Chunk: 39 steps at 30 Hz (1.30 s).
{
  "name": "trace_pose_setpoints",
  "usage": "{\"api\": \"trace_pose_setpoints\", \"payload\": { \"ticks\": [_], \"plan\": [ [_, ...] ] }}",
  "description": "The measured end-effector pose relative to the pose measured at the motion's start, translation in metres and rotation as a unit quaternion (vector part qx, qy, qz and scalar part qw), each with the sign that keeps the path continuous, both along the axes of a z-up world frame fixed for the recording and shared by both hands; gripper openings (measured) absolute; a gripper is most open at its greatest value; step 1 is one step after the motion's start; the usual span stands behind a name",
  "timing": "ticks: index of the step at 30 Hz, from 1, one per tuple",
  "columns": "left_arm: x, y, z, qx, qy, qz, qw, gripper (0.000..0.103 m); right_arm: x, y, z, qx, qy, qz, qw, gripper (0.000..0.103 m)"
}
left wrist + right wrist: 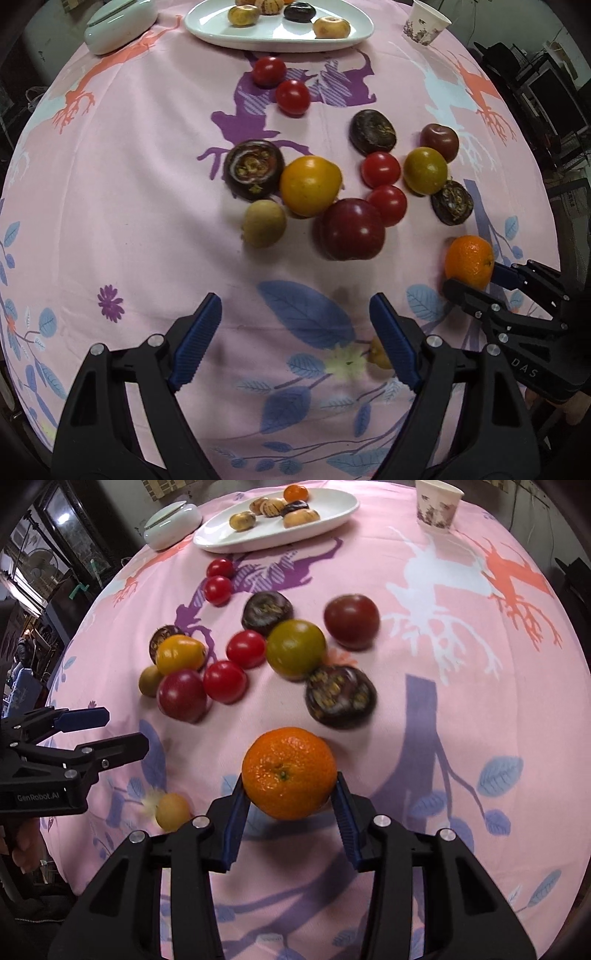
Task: Organize fruits
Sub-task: 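Grasp the mandarin with the right tool and lift it, then grasp the red plum with the left tool while the right tool holds the mandarin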
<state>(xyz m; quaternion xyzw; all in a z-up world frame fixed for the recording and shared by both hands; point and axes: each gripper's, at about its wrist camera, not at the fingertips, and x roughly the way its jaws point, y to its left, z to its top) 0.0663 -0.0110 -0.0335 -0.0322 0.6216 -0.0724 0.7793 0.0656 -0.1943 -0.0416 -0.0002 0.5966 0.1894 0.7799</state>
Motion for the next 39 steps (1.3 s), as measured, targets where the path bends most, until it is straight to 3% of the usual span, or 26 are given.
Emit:
{"api": "trace_pose_setpoints", "payload": {
  "ticks": [3, 7, 12, 17, 28, 32, 36, 39],
  "plan": [
    [0.004, -0.010, -0.001, 0.001, 0.006, -0.009, 0.9999, 0.082, -0.007, -0.008, -0.001, 0.006, 0.007, -0.005, 1.000, 0.045],
    [0.016, -0.018, -0.007, -0.028, 0.029, -0.008, 0.9991, 0.062, -0.013, -0.016, 0.000, 0.009, 0.006, -0.009, 1.000, 0.045],
    [0.026, -0.024, -0.015, -0.029, 0.049, 0.007, 0.9984, 0.061, -0.013, -0.023, 0.000, 0.013, 0.007, -0.020, 1.000, 0.045],
    [0.038, -0.028, -0.017, -0.034, 0.052, 0.012, 0.9980, 0.045, -0.012, -0.024, 0.001, 0.011, 0.009, -0.017, 1.000, 0.045],
    [0.053, -0.032, -0.018, -0.036, 0.052, 0.023, 0.9977, 0.042, -0.009, -0.011, -0.002, 0.004, 0.015, 0.001, 1.000, 0.045],
    [0.053, -0.038, -0.018, -0.030, 0.036, 0.003, 0.9989, 0.040, -0.009, -0.008, -0.004, 0.003, 0.017, 0.001, 1.000, 0.045],
    [0.046, -0.029, -0.015, -0.045, 0.042, 0.011, 0.9981, 0.040, -0.010, -0.008, -0.003, 0.004, 0.017, 0.002, 1.000, 0.045],
    [0.038, -0.023, -0.005, -0.034, 0.031, 0.008, 0.9989, 0.040, -0.009, -0.009, 0.000, 0.007, 0.013, 0.002, 1.000, 0.045]
  ]
}}
